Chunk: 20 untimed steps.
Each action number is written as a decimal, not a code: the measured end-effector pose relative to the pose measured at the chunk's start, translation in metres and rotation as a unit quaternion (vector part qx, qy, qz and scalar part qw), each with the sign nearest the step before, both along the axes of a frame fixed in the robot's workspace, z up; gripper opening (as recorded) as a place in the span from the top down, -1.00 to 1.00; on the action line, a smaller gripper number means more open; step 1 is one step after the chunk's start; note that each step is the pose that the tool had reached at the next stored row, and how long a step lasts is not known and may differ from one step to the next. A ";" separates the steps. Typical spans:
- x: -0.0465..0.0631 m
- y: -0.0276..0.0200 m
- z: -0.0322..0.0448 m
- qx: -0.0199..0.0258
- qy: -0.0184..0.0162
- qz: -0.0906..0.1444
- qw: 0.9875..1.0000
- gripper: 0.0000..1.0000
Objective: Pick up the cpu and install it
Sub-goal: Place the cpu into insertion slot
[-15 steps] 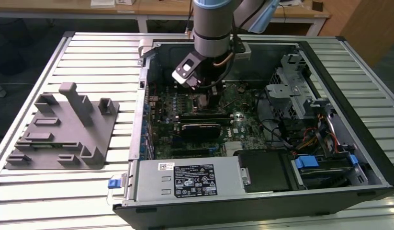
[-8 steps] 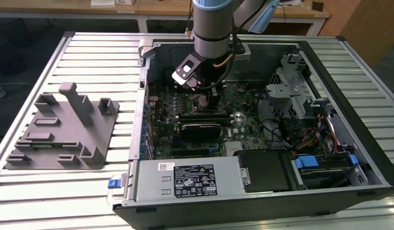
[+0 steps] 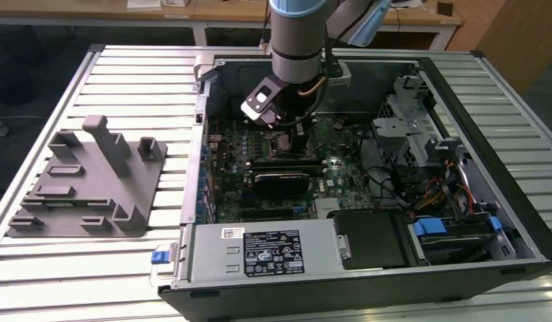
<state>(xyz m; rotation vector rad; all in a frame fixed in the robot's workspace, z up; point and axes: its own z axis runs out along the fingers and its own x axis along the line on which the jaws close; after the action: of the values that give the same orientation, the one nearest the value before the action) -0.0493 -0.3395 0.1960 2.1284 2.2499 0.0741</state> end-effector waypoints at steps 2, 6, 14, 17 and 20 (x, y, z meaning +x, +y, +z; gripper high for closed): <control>0.000 0.0000 -0.0002 0.000 0.000 -0.002 1.000 -0.09; -0.001 0.0000 -0.0009 0.000 0.000 -0.010 1.000 -0.09; -0.001 0.0000 -0.0032 0.000 0.000 -0.012 1.000 -0.09; -0.001 0.0000 -0.0043 0.000 0.000 -0.012 1.000 -0.09; -0.001 0.0002 -0.0048 0.000 0.000 -0.012 1.000 -0.09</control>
<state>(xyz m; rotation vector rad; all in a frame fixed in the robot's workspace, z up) -0.0504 -0.3393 0.1912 2.1544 2.2242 0.0730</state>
